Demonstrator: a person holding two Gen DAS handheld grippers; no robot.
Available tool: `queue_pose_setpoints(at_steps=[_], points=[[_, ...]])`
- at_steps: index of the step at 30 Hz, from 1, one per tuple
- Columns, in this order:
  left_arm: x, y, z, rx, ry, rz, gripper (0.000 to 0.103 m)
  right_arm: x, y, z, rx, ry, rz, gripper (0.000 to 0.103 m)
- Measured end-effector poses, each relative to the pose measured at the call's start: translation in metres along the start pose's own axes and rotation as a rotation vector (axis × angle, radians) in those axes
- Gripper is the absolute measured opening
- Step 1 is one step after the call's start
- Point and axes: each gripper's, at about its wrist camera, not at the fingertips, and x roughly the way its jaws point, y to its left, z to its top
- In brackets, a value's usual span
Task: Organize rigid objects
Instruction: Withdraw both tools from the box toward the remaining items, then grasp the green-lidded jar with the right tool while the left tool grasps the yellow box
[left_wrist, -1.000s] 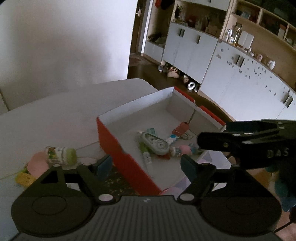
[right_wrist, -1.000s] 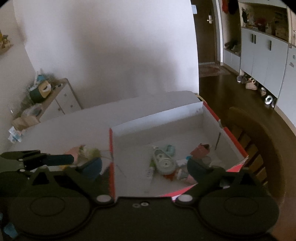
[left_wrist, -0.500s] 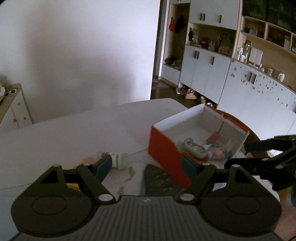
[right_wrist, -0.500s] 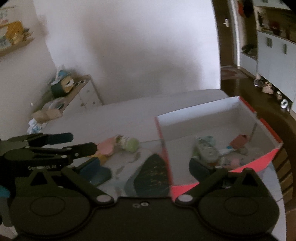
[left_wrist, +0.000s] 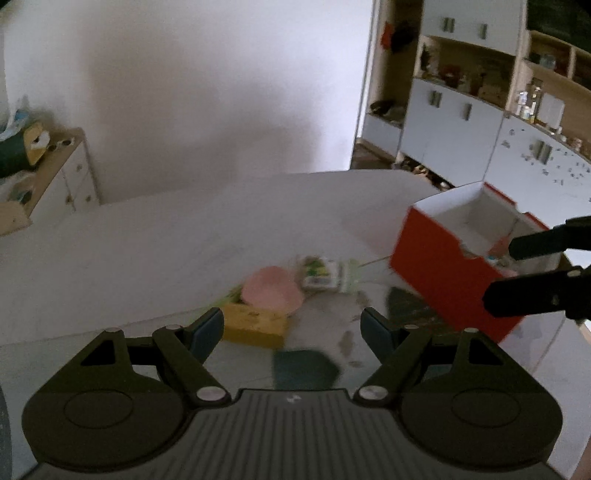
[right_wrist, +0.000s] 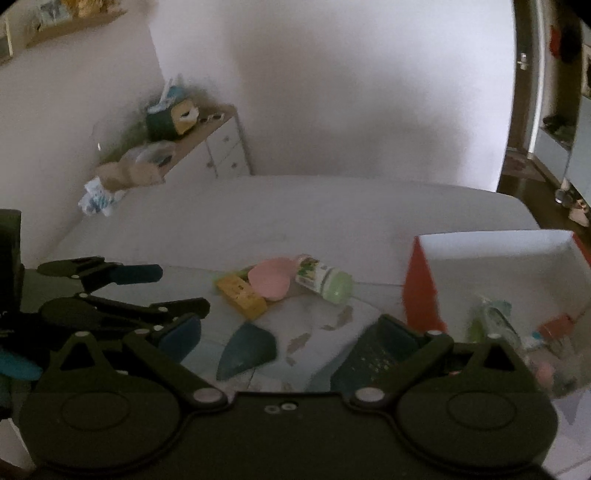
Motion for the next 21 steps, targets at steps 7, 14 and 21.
queue_pose_setpoints(at_steps=[7, 14, 21], points=[[0.030, 0.023, -0.011, -0.023, 0.022, 0.019, 0.081, 0.044, 0.000, 0.017, -0.039, 0.056, -0.010, 0.100], [0.066, 0.033, -0.019, 0.000, 0.048, 0.035, 0.081, 0.087, 0.000, 0.030, -0.113, 0.120, -0.037, 0.091], [0.090, 0.038, -0.020, 0.009, 0.057, 0.024, 0.081, 0.124, -0.002, 0.044, -0.185, 0.170, -0.048, 0.084]])
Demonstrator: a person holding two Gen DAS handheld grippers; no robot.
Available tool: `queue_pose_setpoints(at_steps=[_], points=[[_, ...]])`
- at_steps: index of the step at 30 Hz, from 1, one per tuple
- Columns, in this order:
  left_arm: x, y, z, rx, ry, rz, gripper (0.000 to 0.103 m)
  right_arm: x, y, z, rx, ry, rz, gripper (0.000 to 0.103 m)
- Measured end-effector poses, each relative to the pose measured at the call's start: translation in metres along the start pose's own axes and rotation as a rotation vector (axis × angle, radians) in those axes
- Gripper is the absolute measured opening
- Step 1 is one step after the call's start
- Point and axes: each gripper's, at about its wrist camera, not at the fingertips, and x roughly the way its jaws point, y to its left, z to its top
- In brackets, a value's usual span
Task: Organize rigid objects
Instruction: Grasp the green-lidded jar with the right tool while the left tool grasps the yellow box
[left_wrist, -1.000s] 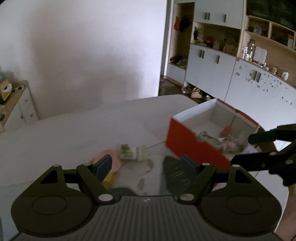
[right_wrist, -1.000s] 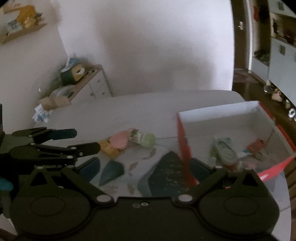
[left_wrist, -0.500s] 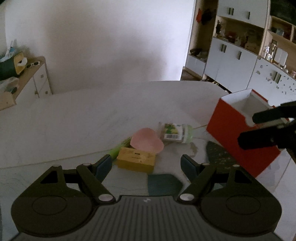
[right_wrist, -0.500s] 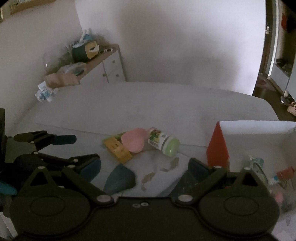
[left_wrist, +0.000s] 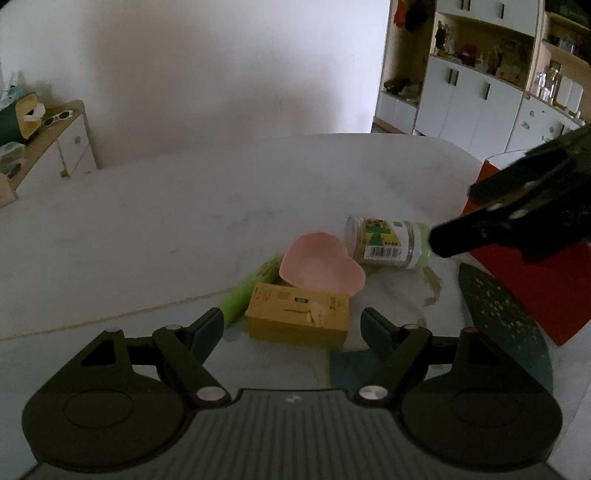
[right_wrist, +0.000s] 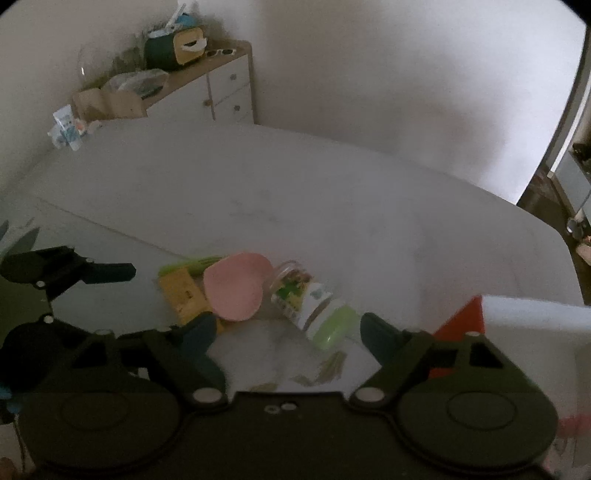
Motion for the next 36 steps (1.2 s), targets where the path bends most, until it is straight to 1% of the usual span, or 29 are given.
queue_pose_setpoints(at_steps=[4, 6, 9, 13, 17, 19, 20, 21, 28, 31, 33, 36], points=[[0.012, 0.001, 0.002, 0.007, 0.012, -0.008, 0.081, 0.019, -0.006, 0.008, -0.016, 0.031, -0.008, 0.079], [0.018, 0.002, 0.001, 0.010, 0.021, -0.012, 0.081, 0.028, -0.007, 0.011, -0.029, 0.046, -0.011, 0.074], [0.023, 0.002, -0.001, 0.021, 0.028, -0.014, 0.081, 0.041, -0.008, 0.015, -0.054, 0.065, -0.018, 0.071], [0.026, 0.001, -0.001, 0.033, 0.019, -0.015, 0.081, 0.053, -0.009, 0.019, -0.094, 0.091, -0.024, 0.069], [0.030, -0.001, -0.002, 0.045, 0.010, -0.007, 0.081, 0.065, -0.012, 0.024, -0.127, 0.130, -0.011, 0.068], [0.031, -0.002, -0.003, 0.047, 0.012, -0.006, 0.081, 0.071, -0.013, 0.026, -0.136, 0.157, 0.007, 0.065], [0.032, -0.002, -0.003, 0.048, 0.013, -0.005, 0.081, 0.074, -0.013, 0.026, -0.144, 0.165, 0.009, 0.062], [0.032, -0.003, -0.003, 0.048, 0.013, -0.006, 0.081, 0.076, -0.013, 0.027, -0.152, 0.173, 0.015, 0.062], [0.035, -0.002, -0.004, 0.042, 0.016, -0.001, 0.081, 0.088, -0.015, 0.029, -0.178, 0.196, 0.038, 0.060], [0.034, -0.004, -0.004, 0.046, 0.012, 0.004, 0.081, 0.090, -0.012, 0.028, -0.187, 0.197, 0.040, 0.058], [0.034, -0.005, -0.005, 0.055, 0.010, 0.007, 0.081, 0.088, -0.013, 0.026, -0.190, 0.197, 0.041, 0.055], [0.034, -0.006, -0.005, 0.051, 0.018, -0.001, 0.074, 0.087, -0.010, 0.024, -0.196, 0.195, 0.034, 0.051]])
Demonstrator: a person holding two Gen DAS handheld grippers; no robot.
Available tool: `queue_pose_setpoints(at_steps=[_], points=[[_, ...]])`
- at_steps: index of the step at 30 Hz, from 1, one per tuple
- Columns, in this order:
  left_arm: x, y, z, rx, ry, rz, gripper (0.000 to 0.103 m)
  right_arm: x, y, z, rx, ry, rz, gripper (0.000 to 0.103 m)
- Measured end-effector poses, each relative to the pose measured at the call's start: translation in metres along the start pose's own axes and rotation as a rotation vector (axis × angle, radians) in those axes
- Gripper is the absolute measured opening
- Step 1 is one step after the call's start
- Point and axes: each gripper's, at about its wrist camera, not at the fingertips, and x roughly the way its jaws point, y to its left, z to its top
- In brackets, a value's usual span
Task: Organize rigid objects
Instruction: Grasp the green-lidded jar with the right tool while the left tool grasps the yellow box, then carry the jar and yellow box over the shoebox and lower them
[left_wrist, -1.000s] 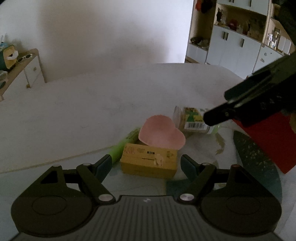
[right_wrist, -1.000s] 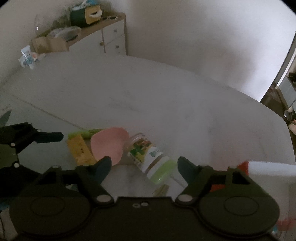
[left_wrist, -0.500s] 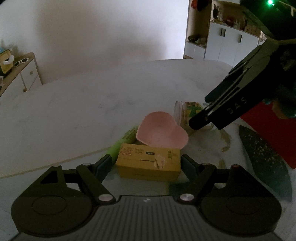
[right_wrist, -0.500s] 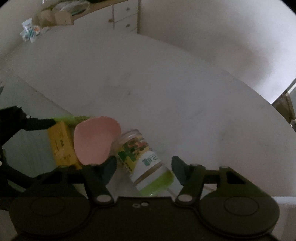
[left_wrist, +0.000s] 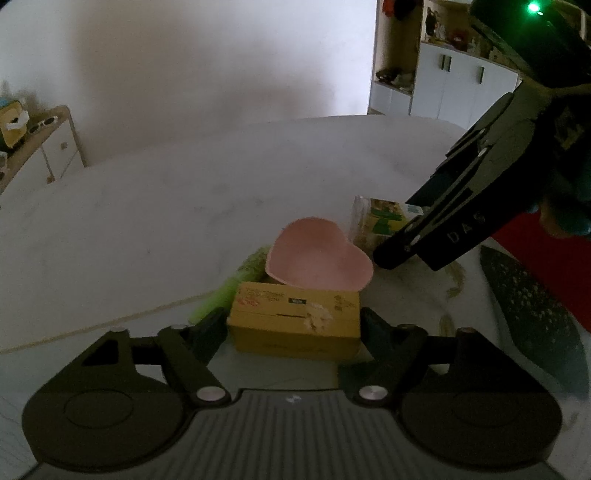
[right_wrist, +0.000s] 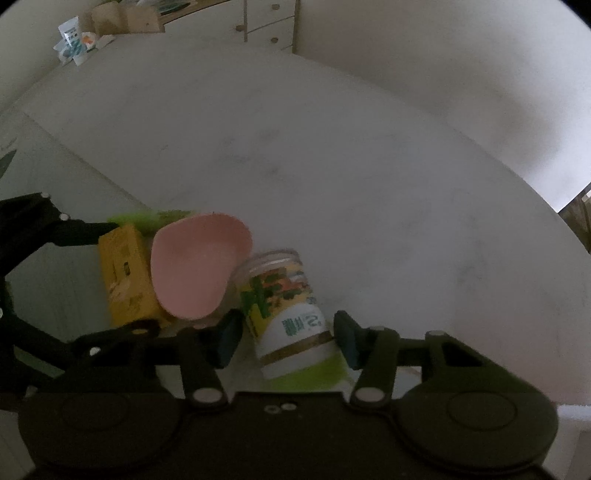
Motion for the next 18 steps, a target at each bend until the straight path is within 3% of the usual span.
queue_pose_setpoints(at_steps=[5, 18], points=[[-0.002, -0.003, -0.001, 0.004, 0.003, 0.008, 0.071, -0.004, 0.008, -0.006, 0.014, -0.008, -0.026, 0.046], [-0.021, -0.007, -0.011, -0.035, 0.027, -0.002, 0.071, -0.025, 0.033, -0.046, 0.204, -0.042, -0.077, 0.045]])
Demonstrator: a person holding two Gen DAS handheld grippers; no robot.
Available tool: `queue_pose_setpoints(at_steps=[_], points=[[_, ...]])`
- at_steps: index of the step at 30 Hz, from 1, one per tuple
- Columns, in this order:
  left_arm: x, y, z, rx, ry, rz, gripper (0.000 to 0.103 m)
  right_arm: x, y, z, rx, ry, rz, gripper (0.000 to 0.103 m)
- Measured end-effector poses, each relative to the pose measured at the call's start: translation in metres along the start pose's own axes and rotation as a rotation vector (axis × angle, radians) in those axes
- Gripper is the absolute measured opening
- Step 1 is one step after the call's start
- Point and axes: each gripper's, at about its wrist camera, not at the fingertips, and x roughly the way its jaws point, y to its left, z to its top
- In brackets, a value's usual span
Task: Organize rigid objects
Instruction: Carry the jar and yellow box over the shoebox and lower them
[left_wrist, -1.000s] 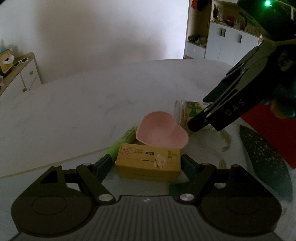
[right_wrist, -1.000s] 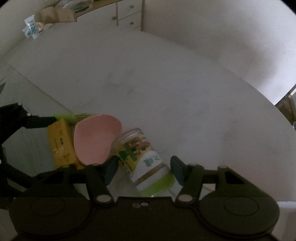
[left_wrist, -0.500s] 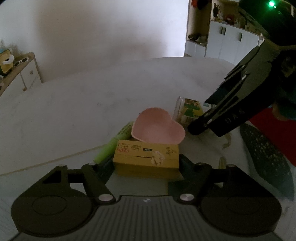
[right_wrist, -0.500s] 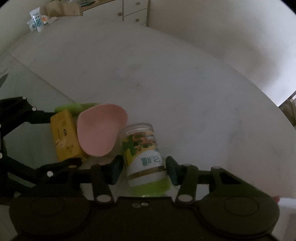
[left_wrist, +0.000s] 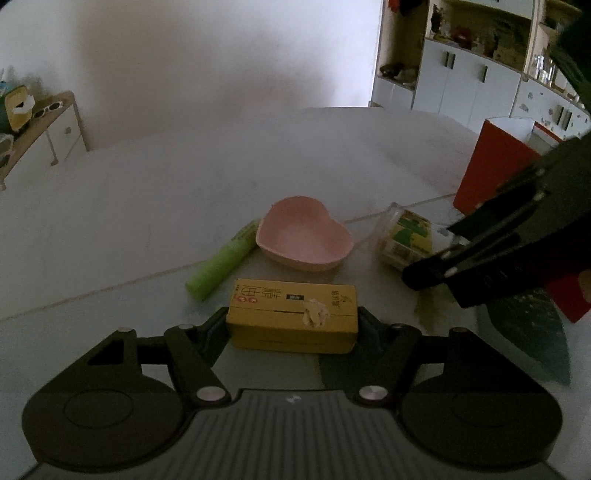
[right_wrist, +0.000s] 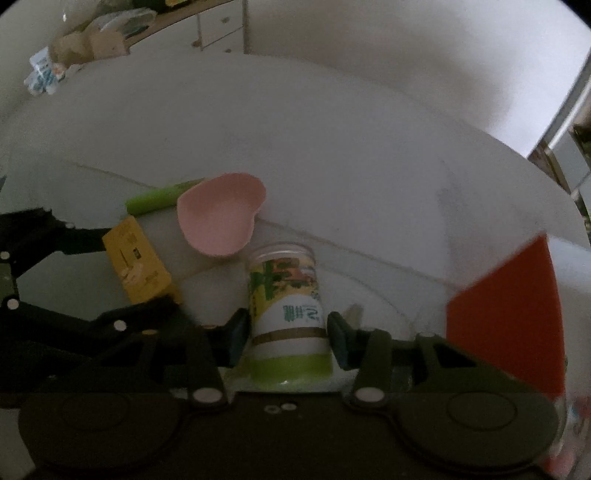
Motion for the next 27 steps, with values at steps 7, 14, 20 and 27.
queue_pose_setpoints(at_steps=[7, 14, 20, 27], points=[[-0.019, -0.004, 0.002, -0.023, 0.001, -0.009, 0.071, -0.034, 0.003, -0.021, 0.085, -0.039, -0.002, 0.045], [-0.051, -0.022, 0.014, -0.013, -0.034, -0.035, 0.071, -0.077, -0.001, -0.035, 0.139, -0.076, -0.005, 0.045], [-0.081, -0.044, 0.032, 0.009, -0.074, -0.072, 0.071, -0.115, -0.011, -0.049, 0.196, -0.117, -0.035, 0.045], [-0.106, -0.074, 0.050, 0.041, -0.102, -0.125, 0.071, -0.148, -0.037, -0.067, 0.245, -0.179, -0.044, 0.045]])
